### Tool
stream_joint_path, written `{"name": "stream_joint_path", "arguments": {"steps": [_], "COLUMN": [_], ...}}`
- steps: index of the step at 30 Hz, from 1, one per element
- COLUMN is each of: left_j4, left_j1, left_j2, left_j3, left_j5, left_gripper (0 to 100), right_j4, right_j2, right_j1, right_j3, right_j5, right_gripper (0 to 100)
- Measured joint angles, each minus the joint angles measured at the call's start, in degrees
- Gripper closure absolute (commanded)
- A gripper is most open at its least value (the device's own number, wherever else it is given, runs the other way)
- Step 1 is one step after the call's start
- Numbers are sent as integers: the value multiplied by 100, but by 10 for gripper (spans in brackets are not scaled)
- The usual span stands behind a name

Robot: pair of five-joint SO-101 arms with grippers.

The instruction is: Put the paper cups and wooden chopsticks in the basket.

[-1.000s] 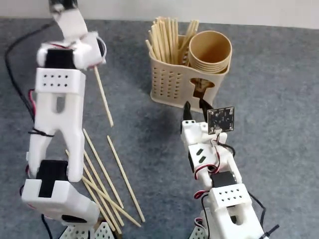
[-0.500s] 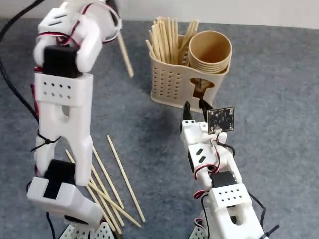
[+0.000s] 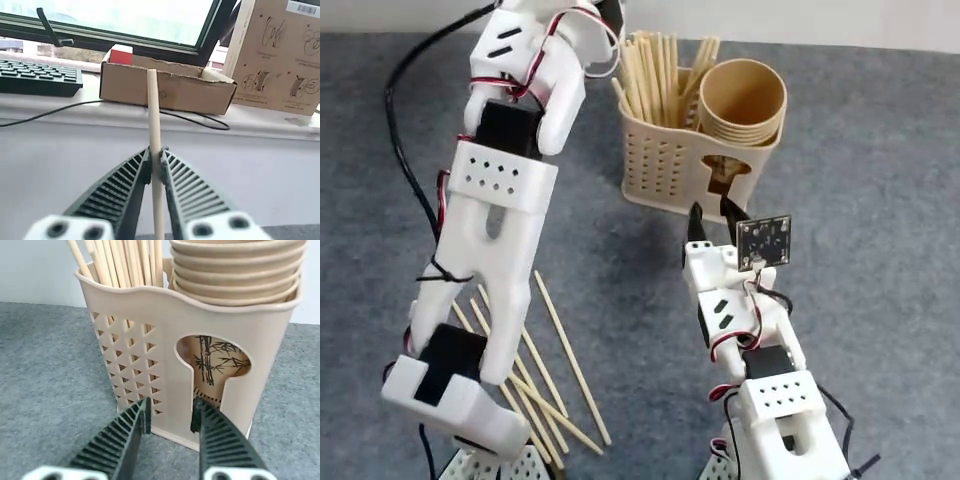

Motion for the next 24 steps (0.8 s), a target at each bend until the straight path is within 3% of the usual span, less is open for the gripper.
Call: {"name": "stream_joint_path", "arguments": {"steps": [19, 24], "left_j4": [316, 589], "left_j1": [0, 0], "left_j2": [0, 0], "left_j3": [281, 281], "left_j5": [0, 0], "left_gripper": [990, 890], "right_j4": [0, 0], "right_j2": [0, 0], "right_j1": [0, 0], "right_j3": [0, 0], "right_j5": [0, 0], "right_gripper": [854, 854]}}
